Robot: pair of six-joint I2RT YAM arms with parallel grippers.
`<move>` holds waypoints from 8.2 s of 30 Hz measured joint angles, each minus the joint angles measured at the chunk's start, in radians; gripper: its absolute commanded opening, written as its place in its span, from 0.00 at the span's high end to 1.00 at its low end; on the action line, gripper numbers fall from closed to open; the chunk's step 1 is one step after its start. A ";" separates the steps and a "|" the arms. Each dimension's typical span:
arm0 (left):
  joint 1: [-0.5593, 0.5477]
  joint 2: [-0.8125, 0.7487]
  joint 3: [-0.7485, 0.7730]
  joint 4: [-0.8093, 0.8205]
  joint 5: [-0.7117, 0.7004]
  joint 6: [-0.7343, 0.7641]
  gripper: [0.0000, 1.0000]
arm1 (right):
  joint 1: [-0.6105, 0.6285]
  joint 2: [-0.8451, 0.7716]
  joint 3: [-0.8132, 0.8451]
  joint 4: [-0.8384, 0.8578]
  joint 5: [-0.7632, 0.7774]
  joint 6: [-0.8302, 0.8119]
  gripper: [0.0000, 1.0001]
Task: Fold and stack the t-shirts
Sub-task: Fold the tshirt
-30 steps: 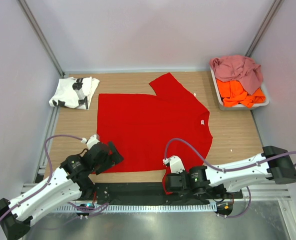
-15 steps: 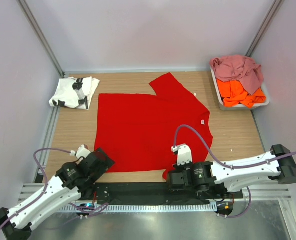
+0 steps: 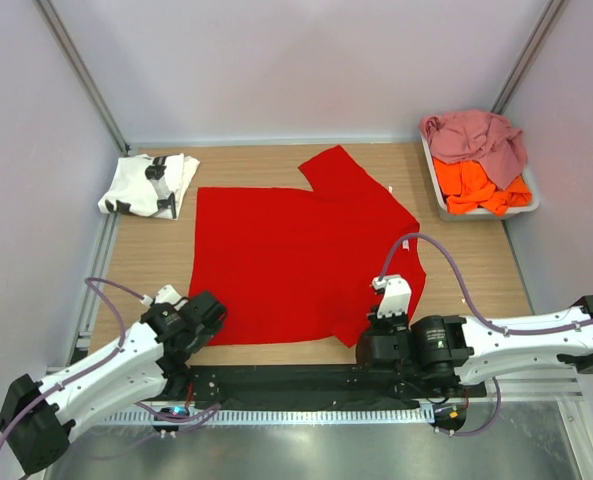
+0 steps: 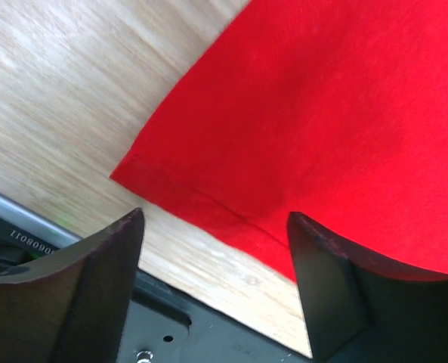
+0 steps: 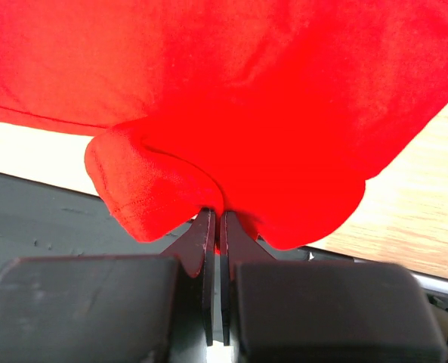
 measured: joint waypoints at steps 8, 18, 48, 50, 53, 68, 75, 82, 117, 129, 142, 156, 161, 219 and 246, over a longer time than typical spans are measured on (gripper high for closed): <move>0.032 0.034 0.000 0.042 -0.039 0.019 0.63 | -0.002 -0.040 -0.019 -0.029 0.002 0.004 0.99; 0.033 0.068 0.007 0.076 -0.041 0.087 0.71 | -0.002 -0.037 -0.014 -0.089 0.009 0.027 0.99; 0.033 0.019 -0.039 0.185 0.038 0.027 0.86 | -0.054 -0.014 0.037 -0.106 0.017 -0.012 0.99; 0.033 0.041 -0.036 0.204 0.041 0.034 0.94 | -0.054 -0.014 0.038 -0.113 0.017 -0.012 0.99; 0.033 0.050 -0.027 0.207 0.045 0.051 1.00 | -0.054 -0.014 0.038 -0.125 0.017 -0.006 0.99; 0.077 0.061 0.206 0.114 0.053 0.274 1.00 | -0.383 0.063 0.176 -0.012 -0.029 -0.275 0.99; 0.248 0.209 0.319 0.149 0.122 0.499 1.00 | -0.583 0.213 0.267 0.127 -0.045 -0.558 0.99; 0.364 0.389 0.404 0.212 0.196 0.677 1.00 | -0.757 0.332 0.287 0.262 -0.095 -0.757 0.99; 0.500 0.457 0.489 0.285 0.286 0.808 0.22 | -1.075 0.621 0.404 0.489 -0.087 -0.970 0.05; 0.497 0.543 0.375 0.389 0.316 0.784 0.50 | -1.086 0.369 0.126 0.528 -0.249 -0.832 0.06; 0.377 0.701 0.421 0.461 0.296 0.758 0.53 | -1.086 0.333 0.101 0.548 -0.265 -0.832 0.07; 0.617 0.872 0.746 0.335 0.146 0.841 0.49 | -1.086 0.300 0.095 0.544 -0.274 -0.828 0.06; 0.629 0.770 0.626 0.360 0.203 0.829 0.34 | -1.106 0.249 0.063 0.531 -0.238 -0.776 0.05; 0.682 0.454 0.113 0.693 0.285 0.633 1.00 | -1.771 0.071 -0.426 0.832 -0.836 -0.559 0.99; 0.753 0.198 0.169 0.449 0.423 0.692 0.15 | -1.919 -0.004 -0.313 0.705 -0.764 -0.609 0.13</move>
